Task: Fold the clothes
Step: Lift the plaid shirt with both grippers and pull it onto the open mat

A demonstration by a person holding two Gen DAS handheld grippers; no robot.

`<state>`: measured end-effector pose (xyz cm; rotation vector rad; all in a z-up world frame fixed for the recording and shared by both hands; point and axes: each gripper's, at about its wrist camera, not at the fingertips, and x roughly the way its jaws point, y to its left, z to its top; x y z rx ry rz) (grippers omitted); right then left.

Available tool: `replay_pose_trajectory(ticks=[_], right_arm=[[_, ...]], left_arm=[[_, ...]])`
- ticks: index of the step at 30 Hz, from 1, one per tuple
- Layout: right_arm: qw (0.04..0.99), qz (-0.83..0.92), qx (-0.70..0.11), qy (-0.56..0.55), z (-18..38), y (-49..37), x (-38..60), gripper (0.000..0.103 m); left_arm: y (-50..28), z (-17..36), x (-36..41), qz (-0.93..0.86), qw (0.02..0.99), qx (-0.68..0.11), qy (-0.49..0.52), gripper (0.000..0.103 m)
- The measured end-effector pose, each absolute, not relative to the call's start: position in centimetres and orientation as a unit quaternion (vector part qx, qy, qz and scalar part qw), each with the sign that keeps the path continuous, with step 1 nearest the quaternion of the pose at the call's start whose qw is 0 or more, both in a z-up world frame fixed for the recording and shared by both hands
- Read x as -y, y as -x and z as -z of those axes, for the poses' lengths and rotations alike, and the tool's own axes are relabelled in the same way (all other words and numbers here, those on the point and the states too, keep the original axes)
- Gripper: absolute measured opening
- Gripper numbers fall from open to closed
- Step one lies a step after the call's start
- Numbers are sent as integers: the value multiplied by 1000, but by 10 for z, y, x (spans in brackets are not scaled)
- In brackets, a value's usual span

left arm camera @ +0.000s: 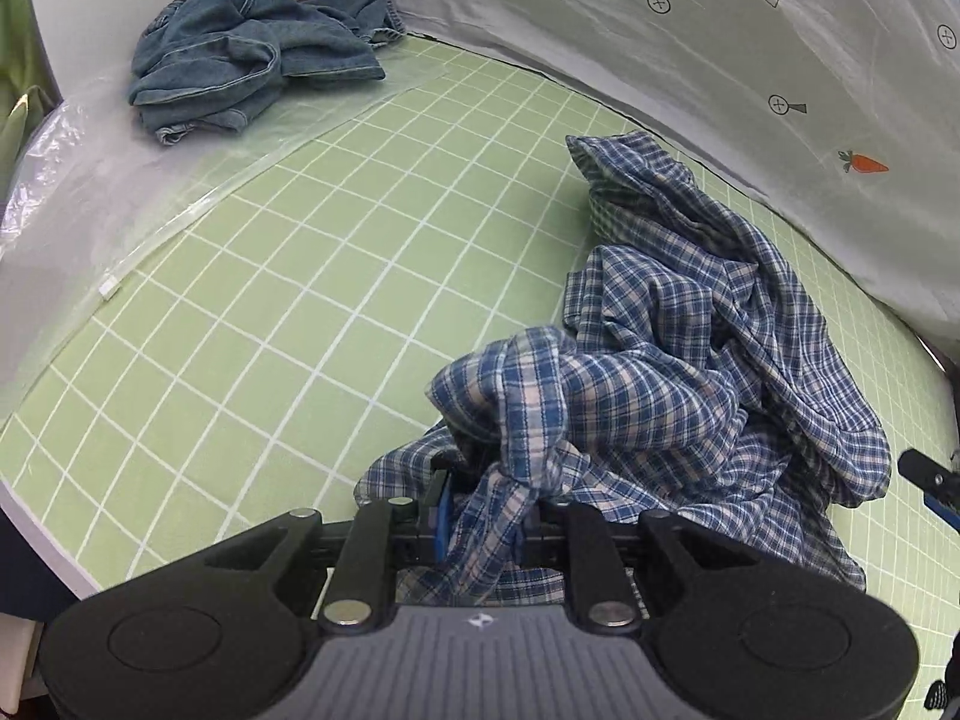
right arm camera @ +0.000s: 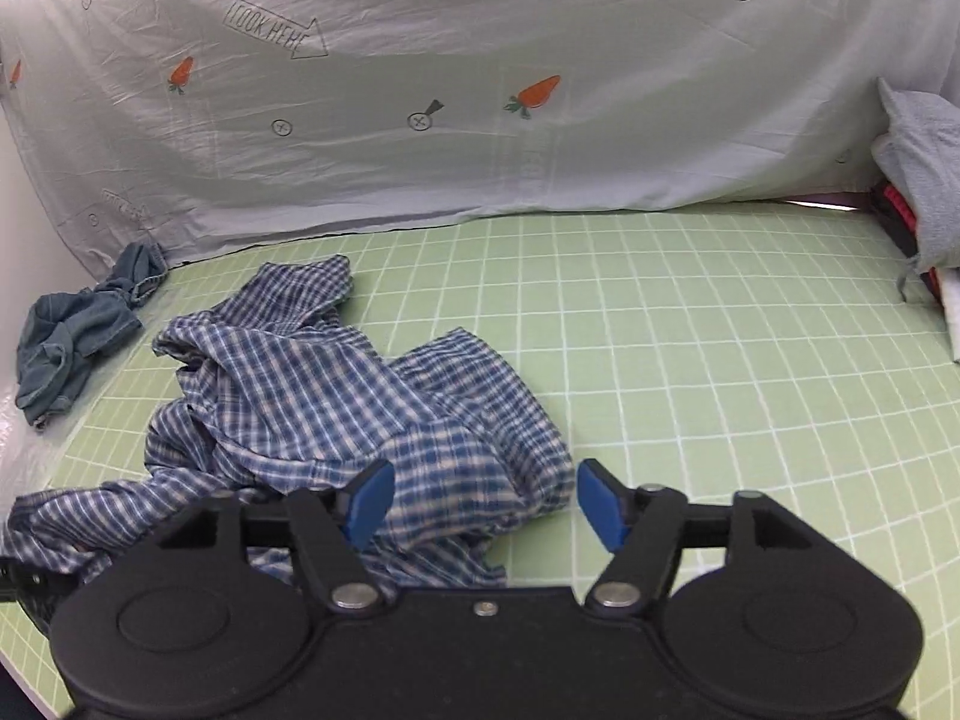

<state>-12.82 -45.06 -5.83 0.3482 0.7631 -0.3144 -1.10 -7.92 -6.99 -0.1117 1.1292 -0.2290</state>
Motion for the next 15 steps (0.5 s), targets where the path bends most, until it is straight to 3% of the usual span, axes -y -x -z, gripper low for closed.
replay_pose_trajectory(ticks=[1, 4, 6, 7, 9, 15], right_arm=[[898, 143, -374, -184, 63, 120, 453, 81], [881, 125, -397, -223, 82, 97, 459, 81], [877, 109, -412, -222, 91, 89, 458, 71], [879, 98, -413, -217, 93, 88, 456, 41], [889, 85, -399, -208, 89, 94, 457, 8], [925, 175, -303, -153, 35, 144, 486, 5]], left_arm=[[12, 70, 78, 106, 837, -534, 55, 21], [14, 69, 76, 99, 838, -534, 62, 20], [15, 69, 76, 95, 840, -530, 66, 18], [16, 68, 76, 94, 842, -528, 66, 11], [17, 65, 75, 92, 847, -518, 70, 6], [15, 48, 64, 60, 874, -478, 67, 3]])
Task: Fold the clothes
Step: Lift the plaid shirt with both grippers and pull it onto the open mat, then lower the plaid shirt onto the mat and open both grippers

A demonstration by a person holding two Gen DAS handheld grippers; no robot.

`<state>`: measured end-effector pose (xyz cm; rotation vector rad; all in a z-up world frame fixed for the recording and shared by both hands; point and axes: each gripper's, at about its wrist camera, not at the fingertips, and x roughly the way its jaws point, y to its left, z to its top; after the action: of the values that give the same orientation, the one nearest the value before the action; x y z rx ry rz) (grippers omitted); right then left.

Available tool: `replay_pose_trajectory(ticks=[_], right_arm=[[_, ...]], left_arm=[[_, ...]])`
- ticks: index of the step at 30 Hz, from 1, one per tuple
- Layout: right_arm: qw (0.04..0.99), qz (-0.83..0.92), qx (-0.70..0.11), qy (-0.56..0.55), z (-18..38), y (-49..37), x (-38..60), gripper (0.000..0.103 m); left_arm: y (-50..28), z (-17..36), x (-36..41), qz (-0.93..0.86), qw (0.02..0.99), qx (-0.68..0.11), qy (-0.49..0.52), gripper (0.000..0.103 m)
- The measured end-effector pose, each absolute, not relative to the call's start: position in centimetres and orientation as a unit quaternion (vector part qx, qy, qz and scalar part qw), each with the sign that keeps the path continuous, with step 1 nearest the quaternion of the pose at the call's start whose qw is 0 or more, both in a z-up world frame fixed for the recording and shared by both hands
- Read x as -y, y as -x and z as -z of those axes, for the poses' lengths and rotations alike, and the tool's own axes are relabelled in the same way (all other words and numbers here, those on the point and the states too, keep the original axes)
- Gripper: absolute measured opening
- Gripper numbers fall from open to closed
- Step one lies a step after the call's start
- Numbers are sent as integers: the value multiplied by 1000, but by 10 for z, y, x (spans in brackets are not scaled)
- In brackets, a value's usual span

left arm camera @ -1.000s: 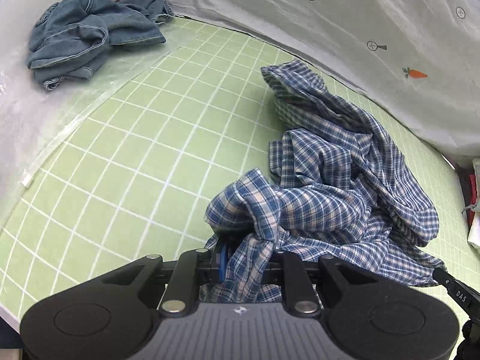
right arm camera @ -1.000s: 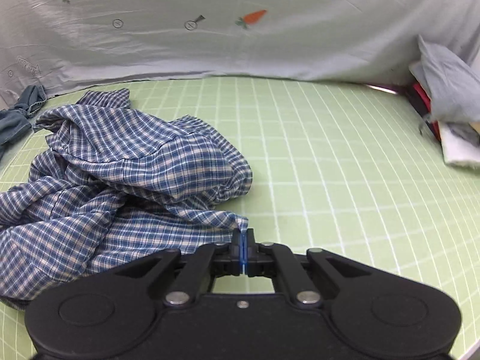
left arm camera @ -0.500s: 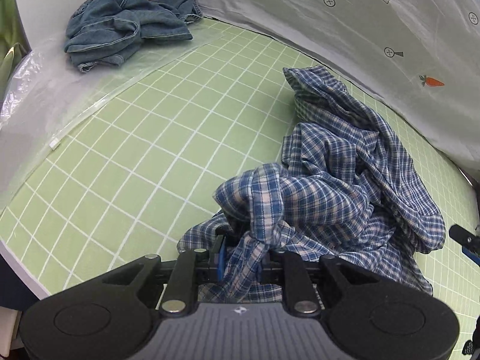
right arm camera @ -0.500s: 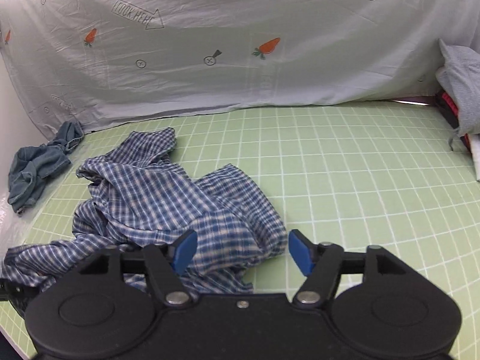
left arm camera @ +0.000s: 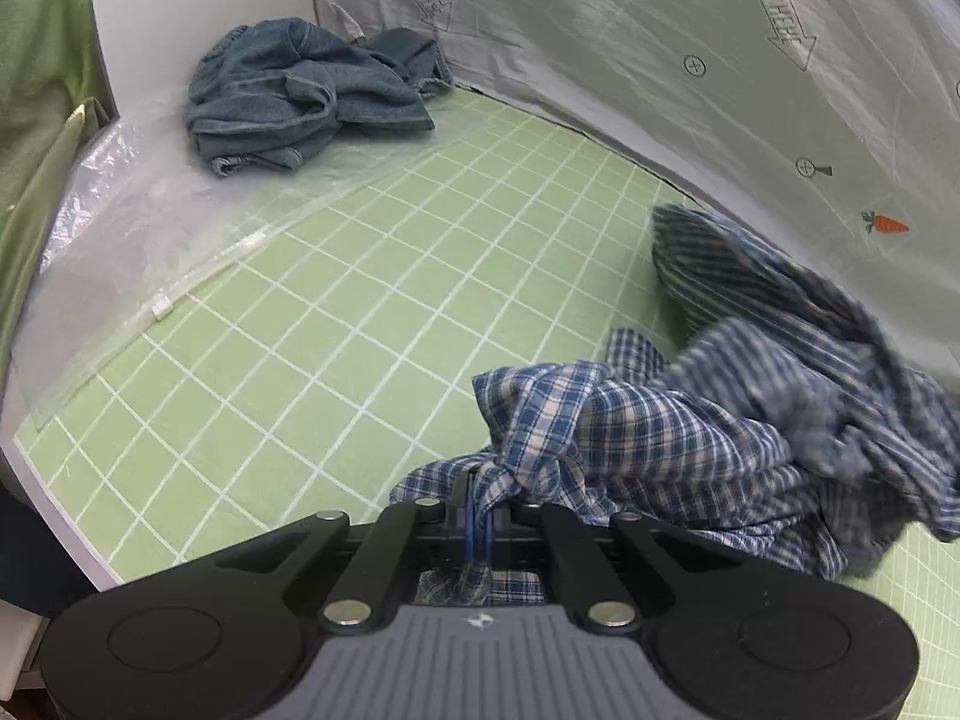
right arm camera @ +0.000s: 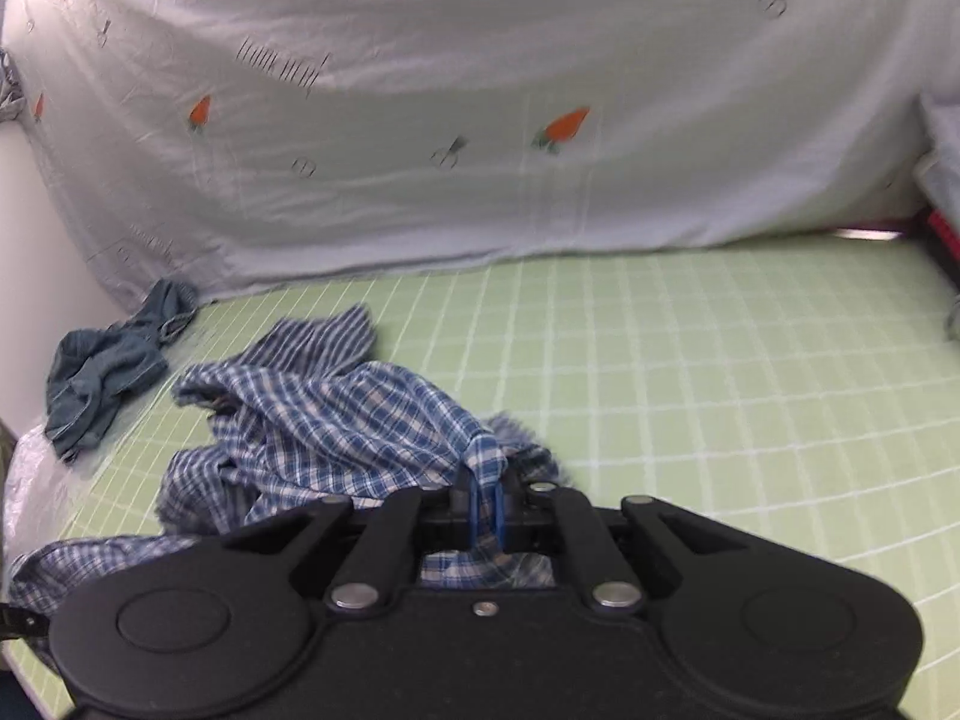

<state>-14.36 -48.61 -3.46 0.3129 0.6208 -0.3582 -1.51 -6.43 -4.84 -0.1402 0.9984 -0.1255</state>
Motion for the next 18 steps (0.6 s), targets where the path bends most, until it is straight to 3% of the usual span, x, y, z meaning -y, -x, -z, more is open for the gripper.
replay_pose_trajectory(ticks=[8, 14, 18], right_arm=[[908, 343, -216, -107, -21, 222, 547, 4], [892, 355, -266, -85, 2, 239, 543, 4], [872, 365, -290, -146, 28, 255, 550, 4]], left_arm=[[18, 35, 61, 76, 881, -460, 78, 3], [20, 47, 62, 75, 870, -485, 49, 3], [23, 56, 54, 73, 857, -506, 59, 5]])
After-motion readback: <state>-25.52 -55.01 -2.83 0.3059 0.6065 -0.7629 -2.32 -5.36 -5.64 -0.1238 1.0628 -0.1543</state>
